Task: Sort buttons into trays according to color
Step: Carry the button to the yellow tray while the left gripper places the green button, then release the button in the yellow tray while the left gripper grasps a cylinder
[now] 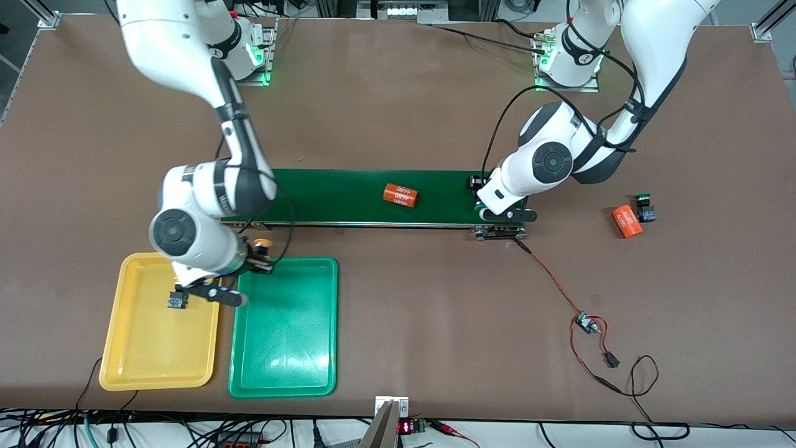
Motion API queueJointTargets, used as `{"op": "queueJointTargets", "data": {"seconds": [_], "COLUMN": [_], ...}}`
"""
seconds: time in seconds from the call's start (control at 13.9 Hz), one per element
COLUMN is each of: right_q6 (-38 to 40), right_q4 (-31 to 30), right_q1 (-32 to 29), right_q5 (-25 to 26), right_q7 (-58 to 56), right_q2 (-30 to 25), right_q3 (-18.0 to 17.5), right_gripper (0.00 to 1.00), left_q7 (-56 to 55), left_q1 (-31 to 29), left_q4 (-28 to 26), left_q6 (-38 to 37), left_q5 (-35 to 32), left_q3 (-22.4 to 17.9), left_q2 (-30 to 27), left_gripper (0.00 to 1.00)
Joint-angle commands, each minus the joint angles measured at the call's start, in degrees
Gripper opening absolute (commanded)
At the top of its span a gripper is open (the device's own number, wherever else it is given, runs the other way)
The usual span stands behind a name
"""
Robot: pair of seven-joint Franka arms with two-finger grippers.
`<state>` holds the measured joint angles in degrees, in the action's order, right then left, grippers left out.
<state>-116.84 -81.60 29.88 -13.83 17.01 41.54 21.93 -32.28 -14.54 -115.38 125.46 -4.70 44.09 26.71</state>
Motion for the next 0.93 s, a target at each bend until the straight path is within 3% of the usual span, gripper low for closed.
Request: {"op": "queueJointTargets", "data": {"seconds": [0.0,0.29,0.5,0.72,0.86], "right_q6": [-1.6,-5.4,-8.5,-9.7,-9.7], "right_q4": [2.1,2.1,2.1,2.1,2.1], "right_q1": [-4.1,-5.4,-7.5,-9.4,-9.4], "right_q5": [2.7,8.8,9.2,9.1,9.1], "right_q7": [-10.5,-15.3,-18.4,-20.7,-20.8], "right_q2": [1.9,4.0,7.1,8.3,8.4], "right_q3": [-0.5,-0.5,-0.6,-0.6,-0.6], "right_gripper": [0.00,0.00,0.00,0.00,0.00], "left_q7": [0.3,1.4,4.0,14.9,16.1], "left_q1": [-0.8,-2.8,-2.8,-2.9,-2.9], "left_q4": [0.8,0.3,0.1,0.2,0.2], "left_q6": [-0.7,-0.7,-0.8,-0.2,-0.1], "left_q5": [1.0,0.9,0.7,0.7,0.6], "left_q3": [-0.8,-9.5,-17.1,-26.3,-29.8], "left_q2": [-5.6,-10.6,-10.8,-8.6,-7.6], "left_gripper": [1.00,1.00,1.00,1.00,1.00]}}
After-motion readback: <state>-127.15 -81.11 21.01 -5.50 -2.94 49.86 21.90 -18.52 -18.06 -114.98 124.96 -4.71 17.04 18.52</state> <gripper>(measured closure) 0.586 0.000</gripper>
